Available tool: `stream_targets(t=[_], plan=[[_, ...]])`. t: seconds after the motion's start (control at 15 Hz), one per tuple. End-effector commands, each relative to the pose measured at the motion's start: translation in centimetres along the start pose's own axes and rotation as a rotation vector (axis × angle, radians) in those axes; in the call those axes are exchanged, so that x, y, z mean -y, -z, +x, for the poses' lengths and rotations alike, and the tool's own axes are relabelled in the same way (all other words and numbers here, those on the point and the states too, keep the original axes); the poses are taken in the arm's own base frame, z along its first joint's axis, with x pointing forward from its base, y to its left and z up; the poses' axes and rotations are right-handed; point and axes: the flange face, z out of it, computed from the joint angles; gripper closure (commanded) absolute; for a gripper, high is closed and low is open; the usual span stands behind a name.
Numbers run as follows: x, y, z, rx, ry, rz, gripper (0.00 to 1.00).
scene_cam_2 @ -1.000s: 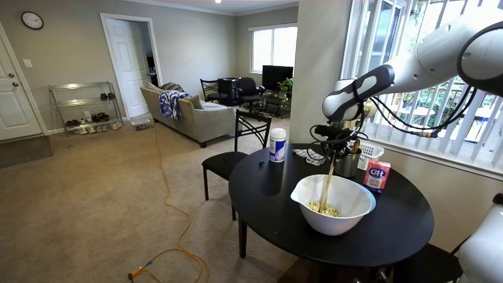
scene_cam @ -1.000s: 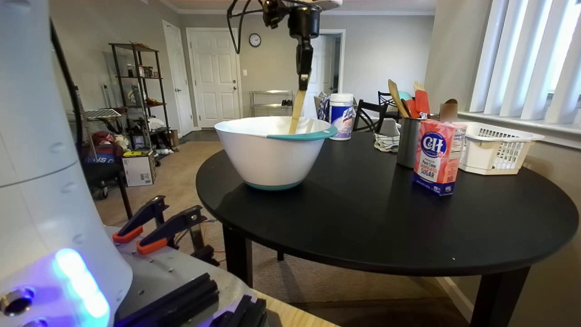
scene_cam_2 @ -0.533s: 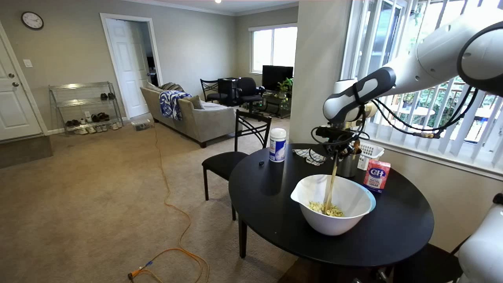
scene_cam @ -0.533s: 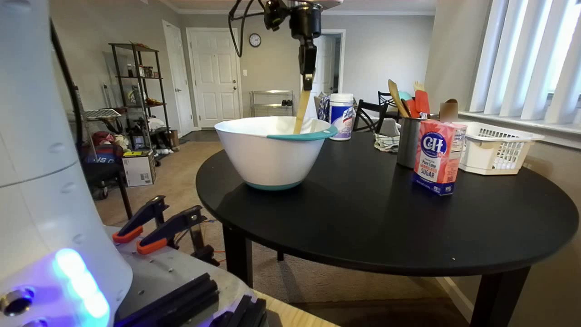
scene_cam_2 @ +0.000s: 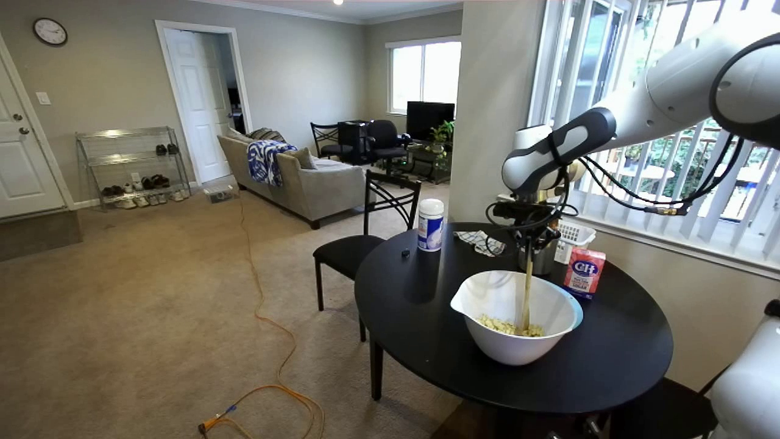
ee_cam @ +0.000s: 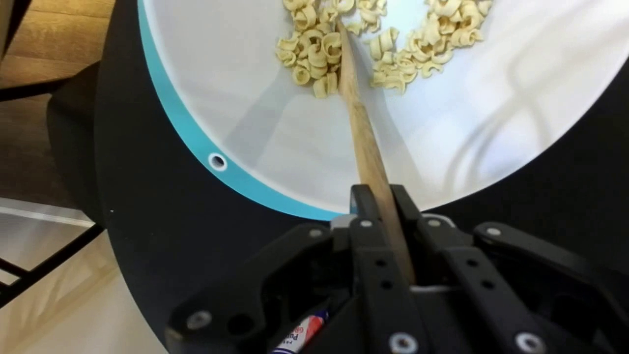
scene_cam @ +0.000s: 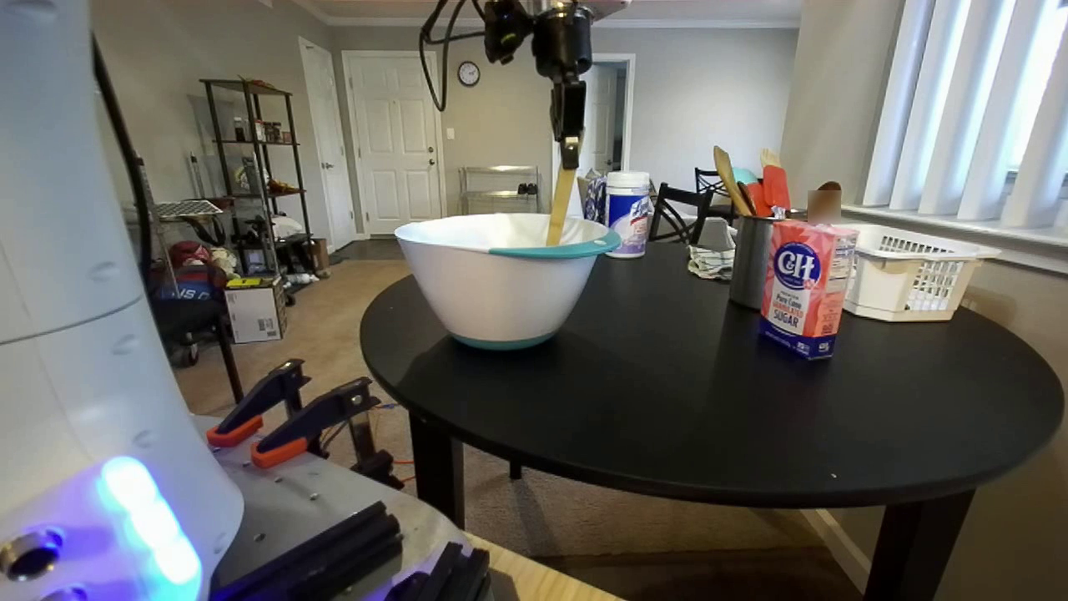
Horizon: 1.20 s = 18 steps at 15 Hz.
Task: Use the spoon to stir the content in the white bowl
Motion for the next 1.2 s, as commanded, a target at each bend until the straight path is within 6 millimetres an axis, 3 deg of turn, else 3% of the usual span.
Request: stream_targets(t=[0.0,0.33,1.13], plan=[[-1.1,-1.6,-1.3,0.075,0.025,-0.065,0.97],[-1.0,-2.1,-2.4,0.176,0.006,-0.053,0.97],[-0.6,-1.9,-2.2,0.228,-0.036,-0.015,0.97]])
